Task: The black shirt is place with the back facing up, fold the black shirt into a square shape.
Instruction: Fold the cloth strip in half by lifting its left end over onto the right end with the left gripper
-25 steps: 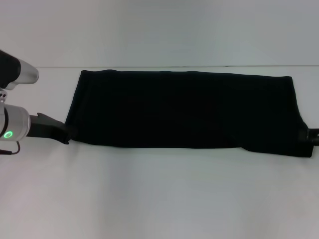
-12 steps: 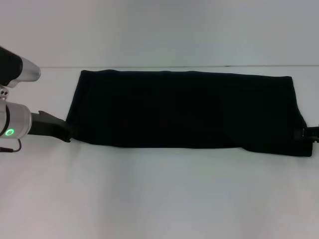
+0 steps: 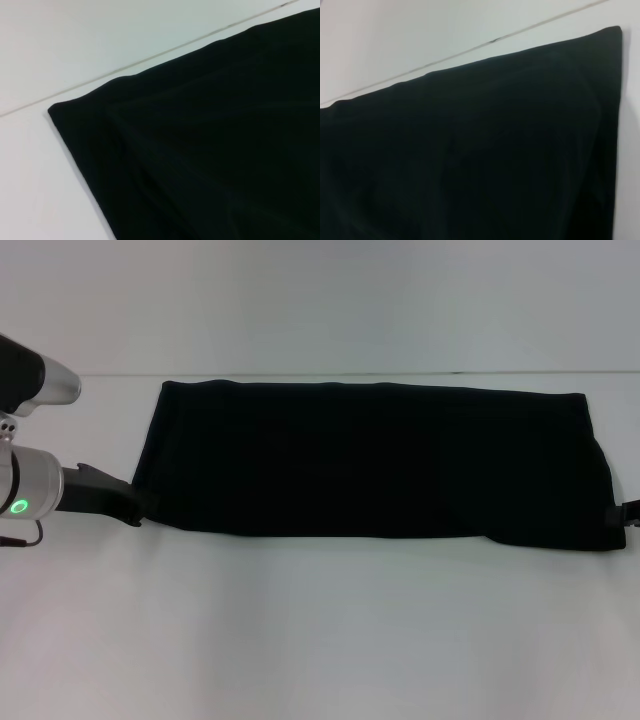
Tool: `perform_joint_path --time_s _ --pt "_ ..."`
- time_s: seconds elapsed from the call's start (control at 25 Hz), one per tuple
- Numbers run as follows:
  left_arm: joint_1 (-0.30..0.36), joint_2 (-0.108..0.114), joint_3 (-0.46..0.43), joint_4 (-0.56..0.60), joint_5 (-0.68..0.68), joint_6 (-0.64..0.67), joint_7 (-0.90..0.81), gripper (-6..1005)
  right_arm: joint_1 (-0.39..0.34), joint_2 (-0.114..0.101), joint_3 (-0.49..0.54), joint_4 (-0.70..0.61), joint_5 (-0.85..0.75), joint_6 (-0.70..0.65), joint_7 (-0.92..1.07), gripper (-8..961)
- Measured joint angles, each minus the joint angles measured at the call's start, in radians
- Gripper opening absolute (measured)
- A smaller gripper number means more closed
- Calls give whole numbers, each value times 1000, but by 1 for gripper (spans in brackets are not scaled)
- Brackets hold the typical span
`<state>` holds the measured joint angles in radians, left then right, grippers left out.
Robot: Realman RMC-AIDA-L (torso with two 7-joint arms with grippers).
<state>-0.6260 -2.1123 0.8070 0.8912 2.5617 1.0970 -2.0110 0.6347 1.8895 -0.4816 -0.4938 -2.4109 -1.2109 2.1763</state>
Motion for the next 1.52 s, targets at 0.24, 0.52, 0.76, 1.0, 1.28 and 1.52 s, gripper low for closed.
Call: perform_joint_path --time_s 0.24,0.52,0.76,1.0,1.28,1.52 --pt "0 0 -2 1 -1 9 0 15 0 0 3 -4 1 21 -1 11" --pt "28 1 -8 61 -2 101 0 17 -7 -18 5 -6 2 8 0 12" --pt "52 8 -8 109 -4 197 15 19 -34 -28 9 -21 3 -40 -1 13" --pt "61 17 -16 121 3 265 54 20 -77 -31 12 -67 2 -100 -1 15" --pt "78 28 -37 124 5 285 79 22 -105 -40 14 -74 2 -107 -1 16" --pt "80 30 -59 125 6 326 91 24 -111 -42 14 -74 2 -119 -2 18"
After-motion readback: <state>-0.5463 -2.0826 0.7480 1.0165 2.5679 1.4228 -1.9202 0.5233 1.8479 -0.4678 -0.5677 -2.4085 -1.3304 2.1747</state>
